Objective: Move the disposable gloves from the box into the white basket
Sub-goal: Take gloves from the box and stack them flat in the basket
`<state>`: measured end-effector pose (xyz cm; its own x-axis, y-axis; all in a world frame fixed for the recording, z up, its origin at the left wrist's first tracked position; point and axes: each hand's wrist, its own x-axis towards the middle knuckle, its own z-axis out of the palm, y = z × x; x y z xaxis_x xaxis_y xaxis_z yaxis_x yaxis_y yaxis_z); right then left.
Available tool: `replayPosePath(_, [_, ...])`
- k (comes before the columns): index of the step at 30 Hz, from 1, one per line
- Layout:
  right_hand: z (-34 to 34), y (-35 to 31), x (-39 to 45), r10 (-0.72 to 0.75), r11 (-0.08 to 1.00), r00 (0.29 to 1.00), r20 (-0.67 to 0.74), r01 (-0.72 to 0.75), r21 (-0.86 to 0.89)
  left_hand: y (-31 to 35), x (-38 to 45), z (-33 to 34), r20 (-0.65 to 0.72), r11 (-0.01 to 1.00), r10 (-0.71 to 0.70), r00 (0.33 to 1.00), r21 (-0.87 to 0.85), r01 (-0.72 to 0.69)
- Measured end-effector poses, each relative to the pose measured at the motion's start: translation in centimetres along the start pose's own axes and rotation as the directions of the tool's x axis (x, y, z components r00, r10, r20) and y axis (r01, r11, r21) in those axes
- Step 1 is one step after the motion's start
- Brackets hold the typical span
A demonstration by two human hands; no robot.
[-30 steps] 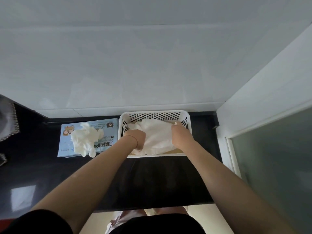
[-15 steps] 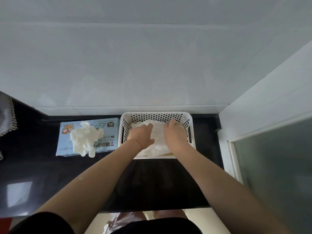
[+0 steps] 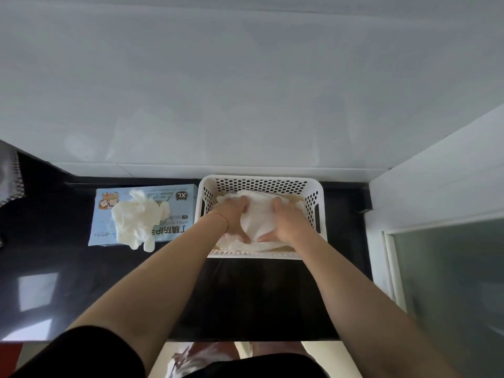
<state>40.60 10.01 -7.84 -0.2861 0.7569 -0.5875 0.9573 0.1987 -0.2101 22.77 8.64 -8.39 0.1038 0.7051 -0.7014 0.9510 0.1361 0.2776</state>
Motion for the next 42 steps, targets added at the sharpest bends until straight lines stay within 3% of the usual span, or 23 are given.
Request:
replayPosePath(8, [0.7,0.1,-0.1,0.007,0.999,0.999,-0.041,-0.009,-0.041,0.3,-0.1,0.9,-0.015,0.985,-0.034,0.999,0.171,0.036])
replayPosePath(10, [0.3,-0.1,-0.3,0.037,0.999,0.999,0.002,-0.037,-0.01,0.3,-0.2,0.5,0.007,0.988,-0.034,0.999,0.15,0.033])
replayPosePath(13, [-1.5,-0.6,-0.7,0.102,0.995,0.978,0.18,-0.104,0.004,0.1,-1.0,-0.8,0.115,1.0,-0.014,0.993,0.024,0.011])
replayPosePath(15, [-3.3,-1.6,-0.9,0.074,0.997,0.981,0.181,-0.069,-0.029,-0.1,-2.0,-2.2,0.162,0.995,0.03,0.986,-0.098,-0.014])
replayPosePath(16, [-4.1,-2.4,-1.1,0.053,0.998,0.993,0.102,-0.05,-0.036,-0.2,-2.7,-3.0,0.102,0.986,0.042,0.994,-0.165,-0.025])
replayPosePath(18, [-5.1,-4.3,-1.5,0.031,0.999,0.993,-0.115,-0.026,0.048,-0.6,-4.2,-4.6,-0.153,0.955,0.008,0.988,-0.293,-0.053])
replayPosePath(20, [-5.8,-7.1,-2.2,-0.012,0.98,0.968,-0.252,0.061,0.187,-1.3,-6.1,-6.3,-0.389,0.921,-0.069,0.919,-0.38,-0.092])
replayPosePath(23, [-6.0,-12.1,-3.6,-0.101,0.91,0.957,-0.273,0.2,0.364,-4.2,-9.5,-8.4,-0.548,0.894,-0.154,0.823,-0.432,-0.121])
replayPosePath(26, [-4.9,-16.7,-4.1,-0.173,0.859,0.949,-0.265,0.277,0.43,-8.5,-12.3,-9.4,-0.604,0.901,-0.208,0.77,-0.425,-0.09])
replayPosePath(29, [-3.4,-20.7,-4.2,-0.211,0.842,0.957,-0.198,0.281,0.46,-12.5,-13.7,-9.2,-0.53,0.921,-0.216,0.82,-0.389,-0.008])
replayPosePath(32, [-1.9,-23.3,-4.1,-0.214,0.903,0.97,-0.118,0.242,0.355,-15.2,-14.3,-8.5,-0.453,0.939,-0.163,0.876,-0.343,-0.003])
replayPosePath(36, [-1.0,-24.5,-4.0,-0.173,0.934,0.974,-0.147,0.209,0.29,-17.0,-14.9,-7.5,-0.352,0.947,-0.082,0.932,-0.32,-0.038])
replayPosePath(42, [-2.1,-24.8,-4.5,-0.071,0.943,0.952,-0.298,0.162,0.292,-18.7,-14.8,-8.1,-0.434,0.919,-0.002,0.901,-0.355,-0.169])
